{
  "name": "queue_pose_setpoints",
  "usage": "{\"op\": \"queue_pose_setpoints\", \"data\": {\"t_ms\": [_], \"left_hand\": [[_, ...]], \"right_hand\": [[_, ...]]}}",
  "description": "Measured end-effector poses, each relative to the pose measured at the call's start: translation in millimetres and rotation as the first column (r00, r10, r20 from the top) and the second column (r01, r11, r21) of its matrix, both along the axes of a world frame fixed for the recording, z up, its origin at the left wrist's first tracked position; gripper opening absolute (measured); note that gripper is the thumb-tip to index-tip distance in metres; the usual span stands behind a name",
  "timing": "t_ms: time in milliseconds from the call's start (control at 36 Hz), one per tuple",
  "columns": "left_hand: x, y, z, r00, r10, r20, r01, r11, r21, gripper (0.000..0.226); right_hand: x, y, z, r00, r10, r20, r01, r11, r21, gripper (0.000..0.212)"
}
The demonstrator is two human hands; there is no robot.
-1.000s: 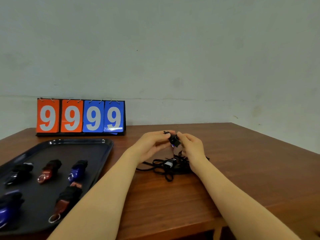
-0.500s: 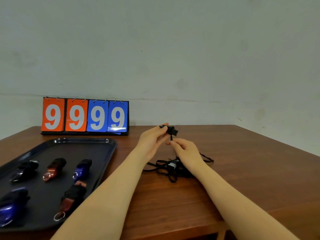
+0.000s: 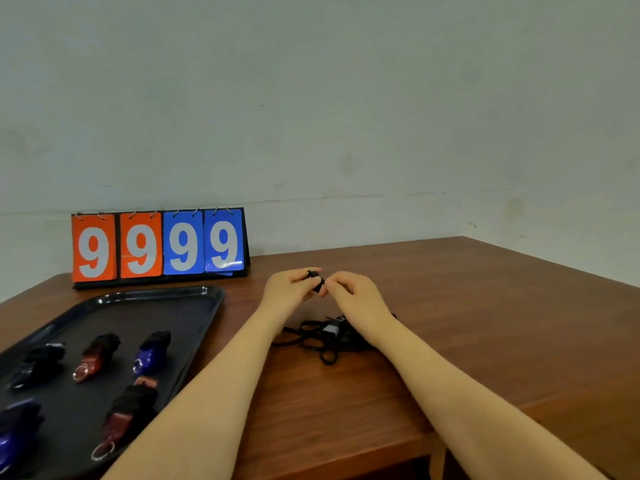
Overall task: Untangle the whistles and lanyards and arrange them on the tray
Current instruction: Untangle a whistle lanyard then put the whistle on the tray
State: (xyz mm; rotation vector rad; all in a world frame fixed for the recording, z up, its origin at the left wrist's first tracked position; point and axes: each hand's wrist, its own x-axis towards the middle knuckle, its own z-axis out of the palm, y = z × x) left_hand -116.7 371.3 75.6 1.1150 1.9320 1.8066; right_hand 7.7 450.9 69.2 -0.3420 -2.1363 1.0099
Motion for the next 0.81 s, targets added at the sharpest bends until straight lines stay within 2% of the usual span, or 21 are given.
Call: {"op": "queue_pose_setpoints", "data": {"t_ms": [111, 250, 361, 500, 611, 694, 806], "left_hand": [[4.5, -0.2, 4.9, 0.972, -0.122, 0.198, 0.103, 0.989, 0.103, 0.026], [16.3, -3.5, 12.7, 0.896, -0.322, 0.306, 0.258, 0.938, 0.233, 0.023], [21.9, -4.4, 16.7, 0.810, -0.437, 0.391, 0.307, 0.884, 0.351, 0.025], [27.2, -4.1, 21.8, 0.667, -0.537, 0.517, 0.258, 0.817, 0.515, 0.019], [29.7, -2.7, 25.1, 0.587, -0.587, 0.558, 0.192, 0.770, 0.608, 0.019], [28.5, -1.2, 22.8, 0.627, -0.556, 0.545, 0.163, 0.778, 0.606, 0.018], [20.3, -0.5, 18.7, 0.808, -0.391, 0.440, 0.163, 0.867, 0.471, 0.020]], "right_hand": [[0.1, 5.0, 6.7, 0.983, -0.130, -0.131, 0.099, 0.970, -0.221, 0.029], [5.5, 8.5, 11.3, 0.950, -0.233, -0.207, 0.141, 0.914, -0.380, 0.029], [4.7, 9.7, 10.0, 0.942, -0.236, -0.237, 0.133, 0.915, -0.380, 0.028], [1.9, 10.5, 7.9, 0.948, -0.200, -0.246, 0.103, 0.928, -0.357, 0.029], [0.3, 8.5, 5.2, 0.975, -0.127, -0.184, 0.082, 0.969, -0.235, 0.029], [-2.6, 8.8, -1.6, 0.985, -0.116, -0.124, 0.108, 0.992, -0.071, 0.027], [-2.4, 12.1, -9.2, 0.991, -0.132, -0.008, 0.132, 0.983, 0.128, 0.026]]}}
